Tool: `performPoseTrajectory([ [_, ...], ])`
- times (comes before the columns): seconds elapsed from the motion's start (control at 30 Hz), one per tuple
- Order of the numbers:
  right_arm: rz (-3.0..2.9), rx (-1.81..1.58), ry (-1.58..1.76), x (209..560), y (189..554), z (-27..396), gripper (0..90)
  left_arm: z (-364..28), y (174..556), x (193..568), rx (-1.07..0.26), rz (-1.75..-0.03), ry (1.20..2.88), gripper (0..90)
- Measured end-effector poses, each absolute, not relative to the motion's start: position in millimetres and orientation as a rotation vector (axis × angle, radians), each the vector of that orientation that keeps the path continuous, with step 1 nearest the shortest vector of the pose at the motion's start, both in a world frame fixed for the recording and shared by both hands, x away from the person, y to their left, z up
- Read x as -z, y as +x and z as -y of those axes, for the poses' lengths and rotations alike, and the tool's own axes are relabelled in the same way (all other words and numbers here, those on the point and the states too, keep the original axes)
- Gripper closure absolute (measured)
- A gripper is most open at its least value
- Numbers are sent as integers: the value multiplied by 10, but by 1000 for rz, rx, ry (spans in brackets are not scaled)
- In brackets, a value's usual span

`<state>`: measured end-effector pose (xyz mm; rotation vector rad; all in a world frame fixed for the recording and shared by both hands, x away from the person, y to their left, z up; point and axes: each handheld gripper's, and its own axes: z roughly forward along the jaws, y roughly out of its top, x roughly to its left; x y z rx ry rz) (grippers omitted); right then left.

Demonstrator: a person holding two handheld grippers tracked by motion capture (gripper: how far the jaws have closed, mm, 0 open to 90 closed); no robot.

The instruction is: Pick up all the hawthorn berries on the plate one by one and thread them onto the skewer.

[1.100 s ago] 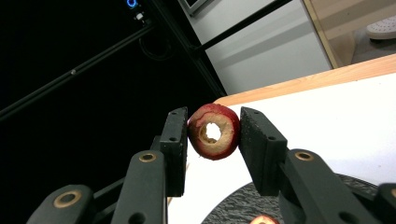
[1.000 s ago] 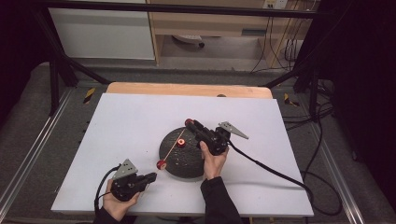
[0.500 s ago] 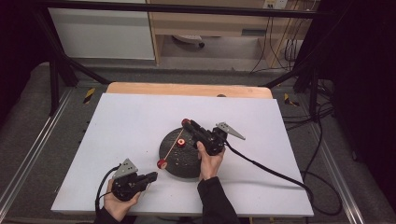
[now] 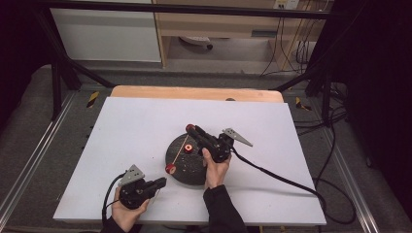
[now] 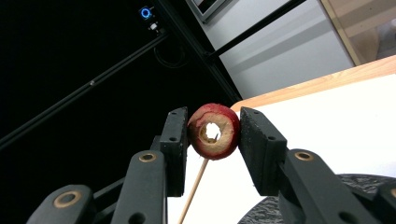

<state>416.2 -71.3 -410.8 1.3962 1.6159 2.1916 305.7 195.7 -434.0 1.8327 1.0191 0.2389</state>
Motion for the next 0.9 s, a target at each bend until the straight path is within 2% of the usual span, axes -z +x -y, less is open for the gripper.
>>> performPoseTrajectory([
  [0.9,-1553,-2221,1420,4138,4146,698,641,-1696,3022,4307,-296,-1086,1774,886],
])
